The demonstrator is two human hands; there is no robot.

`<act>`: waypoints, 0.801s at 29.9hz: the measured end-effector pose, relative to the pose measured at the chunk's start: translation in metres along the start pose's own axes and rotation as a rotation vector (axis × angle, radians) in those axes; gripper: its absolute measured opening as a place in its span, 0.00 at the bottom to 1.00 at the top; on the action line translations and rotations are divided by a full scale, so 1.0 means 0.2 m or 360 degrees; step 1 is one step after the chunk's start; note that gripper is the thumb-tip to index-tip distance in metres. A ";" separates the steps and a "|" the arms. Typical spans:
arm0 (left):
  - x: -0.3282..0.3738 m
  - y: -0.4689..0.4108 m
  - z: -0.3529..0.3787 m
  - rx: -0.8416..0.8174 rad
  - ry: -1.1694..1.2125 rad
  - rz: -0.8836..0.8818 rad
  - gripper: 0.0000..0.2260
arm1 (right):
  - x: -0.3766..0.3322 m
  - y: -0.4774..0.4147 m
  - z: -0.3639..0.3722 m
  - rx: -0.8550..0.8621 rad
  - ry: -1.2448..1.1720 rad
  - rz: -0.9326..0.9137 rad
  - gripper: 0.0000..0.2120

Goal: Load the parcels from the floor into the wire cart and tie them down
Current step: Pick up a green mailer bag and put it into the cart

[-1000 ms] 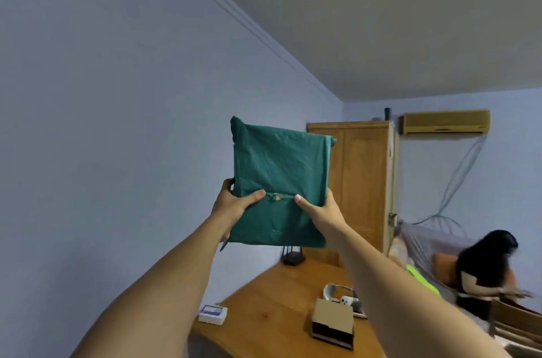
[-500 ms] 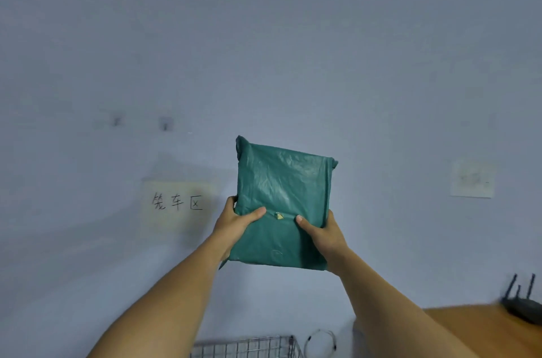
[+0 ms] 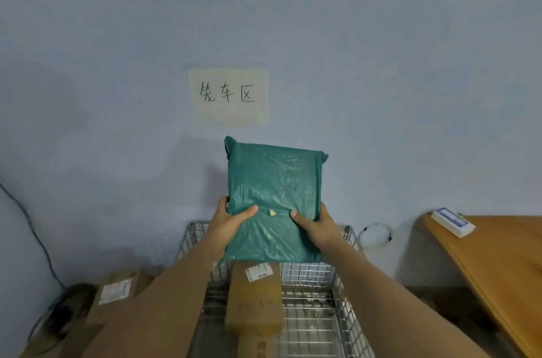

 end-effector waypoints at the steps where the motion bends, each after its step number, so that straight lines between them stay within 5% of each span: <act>1: -0.12 -0.02 -0.01 -0.0003 0.0008 -0.0045 0.34 | 0.11 -0.01 0.03 -0.0014 -0.0002 0.0050 0.38; 15: -1.91 -0.17 -0.22 0.0086 0.0052 -0.0728 0.33 | 1.77 0.01 0.43 -0.0092 -0.0038 0.0747 0.20; 24: -2.89 -0.18 -0.29 0.0132 -0.0025 -0.1128 0.52 | 2.67 0.01 0.53 -0.0179 0.0123 0.1112 0.35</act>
Point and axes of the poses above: each hand's wrist, its own y-axis away from the middle knuckle, its own z-axis out of the palm, x = y × z, the point moved 7 cm from there along -y, towards the middle knuckle
